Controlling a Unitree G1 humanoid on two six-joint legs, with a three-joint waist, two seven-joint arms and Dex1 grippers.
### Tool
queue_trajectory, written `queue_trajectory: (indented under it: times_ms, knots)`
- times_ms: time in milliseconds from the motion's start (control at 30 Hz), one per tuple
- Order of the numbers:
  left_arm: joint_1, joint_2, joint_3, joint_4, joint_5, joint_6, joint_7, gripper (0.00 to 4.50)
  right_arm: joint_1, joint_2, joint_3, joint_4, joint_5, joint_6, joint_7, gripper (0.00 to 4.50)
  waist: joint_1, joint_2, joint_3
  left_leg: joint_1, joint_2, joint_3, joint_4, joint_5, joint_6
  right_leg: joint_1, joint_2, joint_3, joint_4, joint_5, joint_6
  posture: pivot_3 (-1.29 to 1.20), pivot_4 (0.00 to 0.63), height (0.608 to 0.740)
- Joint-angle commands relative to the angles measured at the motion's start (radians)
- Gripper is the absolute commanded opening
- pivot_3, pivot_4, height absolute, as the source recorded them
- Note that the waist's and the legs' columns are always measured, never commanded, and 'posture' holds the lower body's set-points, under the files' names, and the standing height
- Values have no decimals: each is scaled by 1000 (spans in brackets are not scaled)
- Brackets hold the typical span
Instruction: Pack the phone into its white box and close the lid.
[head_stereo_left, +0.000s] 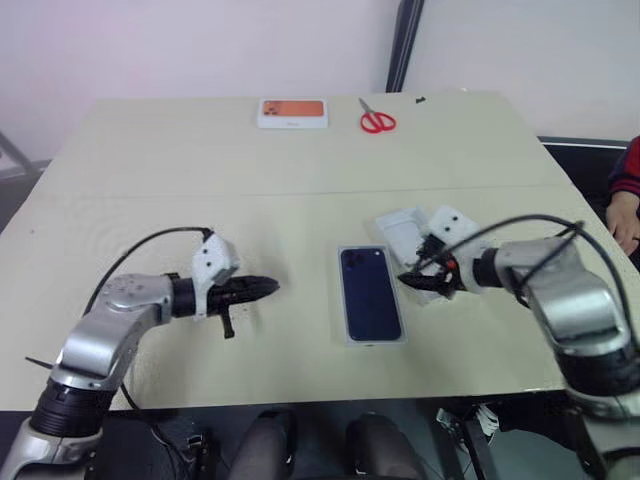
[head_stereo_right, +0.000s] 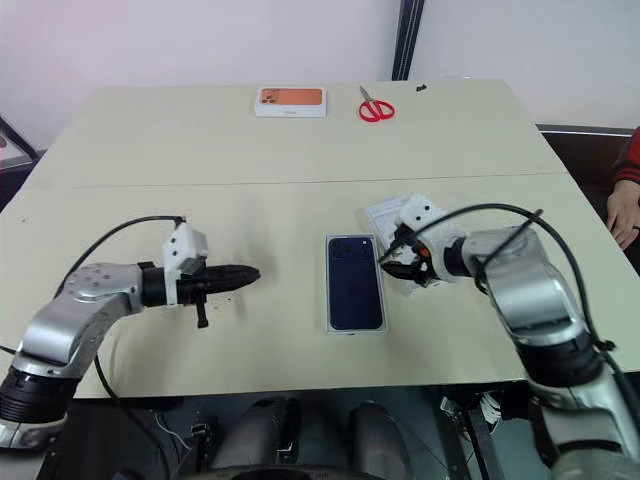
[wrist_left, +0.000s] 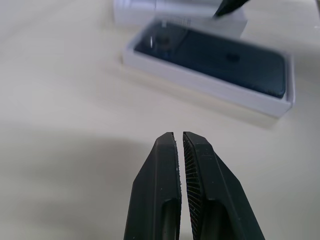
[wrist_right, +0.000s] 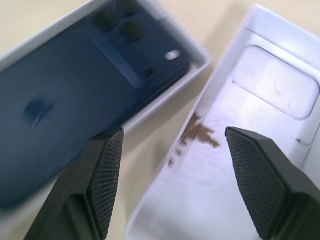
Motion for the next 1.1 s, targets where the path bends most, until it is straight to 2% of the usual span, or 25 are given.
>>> queue_trajectory:
  times_ms: [33, 200, 233, 333, 400, 467, 633, 733, 800, 900, 1033, 1067, 1100]
  knots:
    - [-4, -1, 2, -9, 5, -108, -50, 305, -32, 5, 13, 10, 24, 95, -73, 3379, 0, 0, 0, -1, 0, 0, 0, 0, 0, -1, 0, 0, 0, 0, 0, 0, 150, 740]
    - [3, -9, -20, -13, -6, -171, -94, 305, -54, 27, 20, 31, 56, 177, -159, 3379, -8, 0, 0, -1, 0, 1, -1, 0, 0, -3, 0, 1, 1, 0, 0, 0, 150, 740]
    - [5, -14, -26, -18, -7, -178, -96, 305, -56, 39, 11, 31, 63, 197, -177, 3156, -8, 1, 0, -1, 0, 1, -1, 0, 0, -3, 0, 1, 2, 0, 0, 0, 150, 740]
    - [8, -27, -42, -26, 0, -184, -96, 305, -61, 73, -16, 23, 90, 251, -219, 2147, -8, 1, 0, -1, 0, 1, -1, 0, 0, -3, 0, 1, 2, 0, 0, 0, 150, 740]
    - [8, -32, -52, -21, 4, -188, -95, 305, -69, 98, -42, 17, 107, 287, -243, 1018, -8, 1, 0, -1, 0, 1, -1, 0, 0, -3, 0, 1, 2, 0, 0, 0, 150, 740]
    - [5, -35, -58, -18, 5, -189, -92, 305, -78, 115, -66, 15, 126, 304, -263, 85, -7, 1, 0, -1, 0, 1, -1, 0, 0, -3, 0, 1, 2, 0, 0, 0, 150, 740]
    - [1, -37, -36, -3, 1, -176, -66, 305, -146, 140, -169, -5, 184, 261, -281, 33, -9, 1, 0, -2, 0, 1, -1, 0, 0, -4, 0, 1, 3, 0, 0, 0, 150, 740]
    - [-9, -40, 12, 28, -11, -167, -20, 305, -234, 198, -334, 8, 284, 292, -245, 33, -12, 1, 0, -2, 0, 2, -1, 0, 0, -6, 1, 2, 5, 0, 0, 0, 150, 740]
    - [-14, -41, 42, 47, -19, -164, 6, 305, -264, 245, -429, 29, 401, 306, -239, 33, -13, 1, 0, -2, 0, 2, -2, 0, 0, -7, 1, 2, 6, 0, 0, 0, 150, 740]
    - [-21, -38, 82, 85, -8, -179, 37, 305, -238, 337, -521, 51, 714, 306, -329, 33, -11, 0, 0, -1, 0, 1, -2, 0, 0, -7, 1, 1, 7, 0, 0, 0, 150, 740]
    - [-49, -36, 122, 134, -3, -188, 73, 305, -125, 545, -574, 114, 1278, 306, -745, 33, -12, 1, 0, -1, 0, 1, -1, 0, 0, -7, 1, 1, 9, 0, 0, 0, 150, 740]
    - [-50, -34, 124, 135, -4, -188, 74, 305, -48, 489, -453, 110, 1563, 151, -958, 33, -11, 1, 0, -1, 0, 1, -1, 0, 0, -7, 1, 1, 9, 0, 0, 0, 150, 740]
    - [-50, -33, 124, 132, -5, -188, 74, 305, 17, 460, -362, 96, 1757, 29, -1120, 33, -9, 1, 0, -2, 0, 1, -1, 0, 0, -7, 1, 1, 10, 0, 0, 0, 150, 740]
